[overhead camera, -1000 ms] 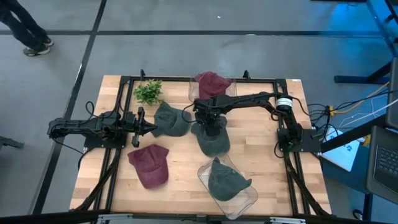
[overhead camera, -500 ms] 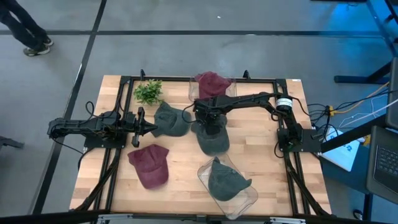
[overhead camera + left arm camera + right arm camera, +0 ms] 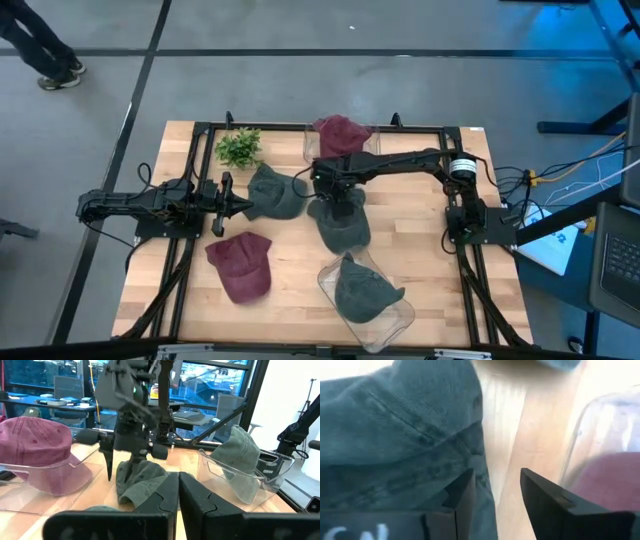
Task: Pick & Place hat
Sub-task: Put the right black cap into the bottom transparent bin
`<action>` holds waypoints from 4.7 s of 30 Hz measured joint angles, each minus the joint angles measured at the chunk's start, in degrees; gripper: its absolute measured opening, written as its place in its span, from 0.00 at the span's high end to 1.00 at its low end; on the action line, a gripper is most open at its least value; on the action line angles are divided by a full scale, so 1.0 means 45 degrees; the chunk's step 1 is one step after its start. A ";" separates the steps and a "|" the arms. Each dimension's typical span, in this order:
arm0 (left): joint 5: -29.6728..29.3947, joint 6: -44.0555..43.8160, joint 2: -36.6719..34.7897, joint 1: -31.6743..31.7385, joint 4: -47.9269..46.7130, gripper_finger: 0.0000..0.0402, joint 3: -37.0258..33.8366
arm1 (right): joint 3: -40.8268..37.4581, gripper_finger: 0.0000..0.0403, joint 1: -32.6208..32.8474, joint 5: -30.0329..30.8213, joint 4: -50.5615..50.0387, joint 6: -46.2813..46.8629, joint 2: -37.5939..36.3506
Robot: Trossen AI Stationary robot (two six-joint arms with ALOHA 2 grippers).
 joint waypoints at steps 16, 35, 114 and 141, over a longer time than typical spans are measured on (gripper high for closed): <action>-0.0023 0.0000 0.0000 0.0001 0.0002 0.97 0.0000 | -0.0162 0.62 0.0579 -0.1010 -0.0355 0.0259 -0.0011; -0.0035 0.0000 0.0002 0.0002 0.0007 0.98 0.0000 | -0.1227 0.62 0.0156 -0.1002 0.1166 0.0223 0.0086; -0.0032 0.0000 0.0000 0.0002 0.0007 0.97 0.0000 | 0.2246 0.91 -0.0069 -0.2529 -0.2243 0.2328 0.0013; -0.0032 0.0000 0.0000 -0.0001 0.0007 0.97 -0.0002 | 0.4909 0.91 -0.0527 -0.4787 -0.4007 0.5299 -0.0001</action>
